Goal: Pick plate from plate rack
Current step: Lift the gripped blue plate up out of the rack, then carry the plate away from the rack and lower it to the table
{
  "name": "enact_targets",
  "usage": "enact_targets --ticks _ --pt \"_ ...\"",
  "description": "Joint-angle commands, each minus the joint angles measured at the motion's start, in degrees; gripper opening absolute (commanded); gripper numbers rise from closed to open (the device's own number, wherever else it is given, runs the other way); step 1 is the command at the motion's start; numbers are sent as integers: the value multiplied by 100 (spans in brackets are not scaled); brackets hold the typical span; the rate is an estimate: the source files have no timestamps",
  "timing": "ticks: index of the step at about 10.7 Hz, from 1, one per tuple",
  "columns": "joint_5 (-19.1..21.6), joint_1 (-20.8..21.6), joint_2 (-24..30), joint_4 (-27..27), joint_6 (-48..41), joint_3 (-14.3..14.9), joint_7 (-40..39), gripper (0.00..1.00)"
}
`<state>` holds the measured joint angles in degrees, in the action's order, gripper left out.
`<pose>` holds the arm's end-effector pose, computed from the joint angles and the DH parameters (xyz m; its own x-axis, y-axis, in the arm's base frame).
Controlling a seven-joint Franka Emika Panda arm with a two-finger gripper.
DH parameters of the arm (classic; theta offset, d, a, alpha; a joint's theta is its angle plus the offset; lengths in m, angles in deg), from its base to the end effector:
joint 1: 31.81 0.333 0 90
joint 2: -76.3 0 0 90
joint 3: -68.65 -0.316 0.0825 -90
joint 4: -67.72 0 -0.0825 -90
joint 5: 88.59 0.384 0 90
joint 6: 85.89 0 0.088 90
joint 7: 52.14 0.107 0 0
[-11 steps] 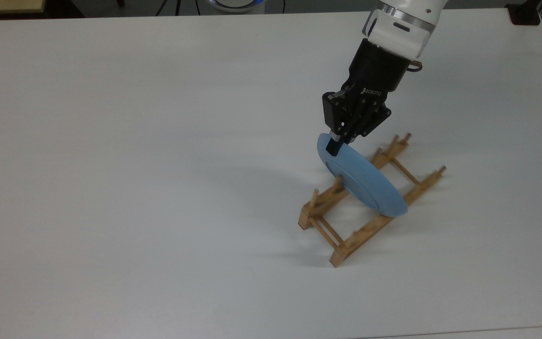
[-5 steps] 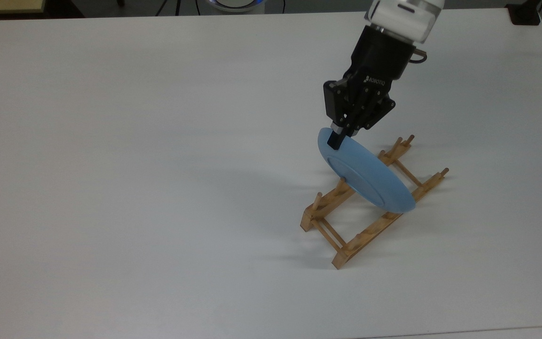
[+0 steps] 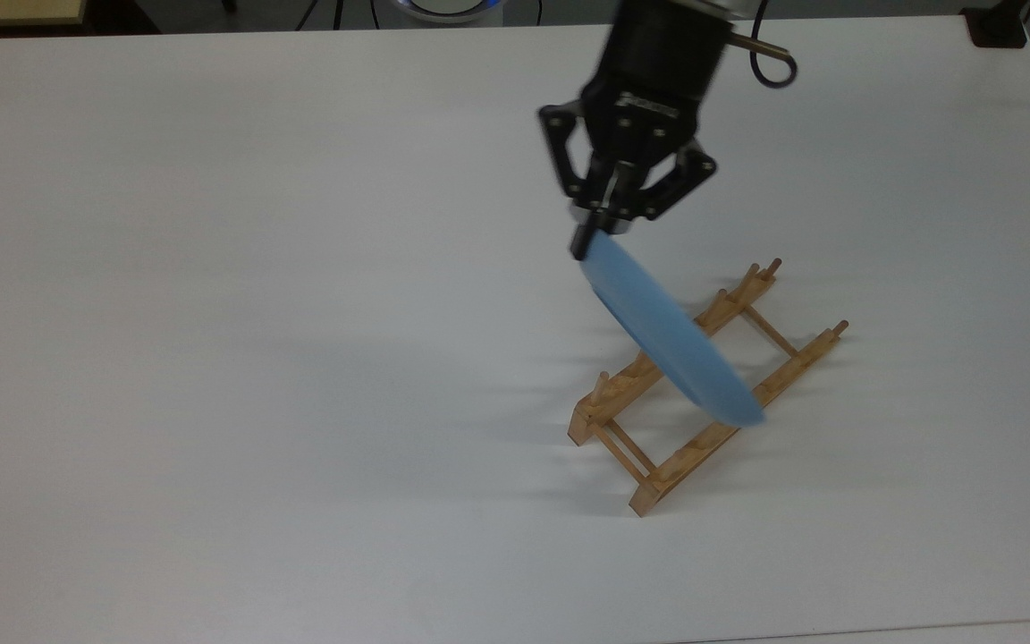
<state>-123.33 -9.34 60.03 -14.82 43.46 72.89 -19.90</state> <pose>0.6584 0.2085 0.5940 0.7588 0.1264 0.6389 -0.0789 -0.9559 0.2829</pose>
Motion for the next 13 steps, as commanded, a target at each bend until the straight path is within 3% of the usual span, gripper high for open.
enact_targets --ticks 1,3,5,7,8,10,13 --pt "1938 -452 317 -349 64 296 -41 0" --pt "3291 -962 257 -614 -635 445 -1187 0" --pt "4873 -1166 239 -964 -1522 1189 -3354 0" --pt "5153 -1236 195 -1447 -1974 1780 -4670 0" --pt "5153 -1323 99 -1641 -1984 1913 -5136 0" --pt "5153 -1438 -269 -1739 -2002 2001 -5937 0" --pt "5109 -1491 -797 -1793 -1896 2011 -6204 1"
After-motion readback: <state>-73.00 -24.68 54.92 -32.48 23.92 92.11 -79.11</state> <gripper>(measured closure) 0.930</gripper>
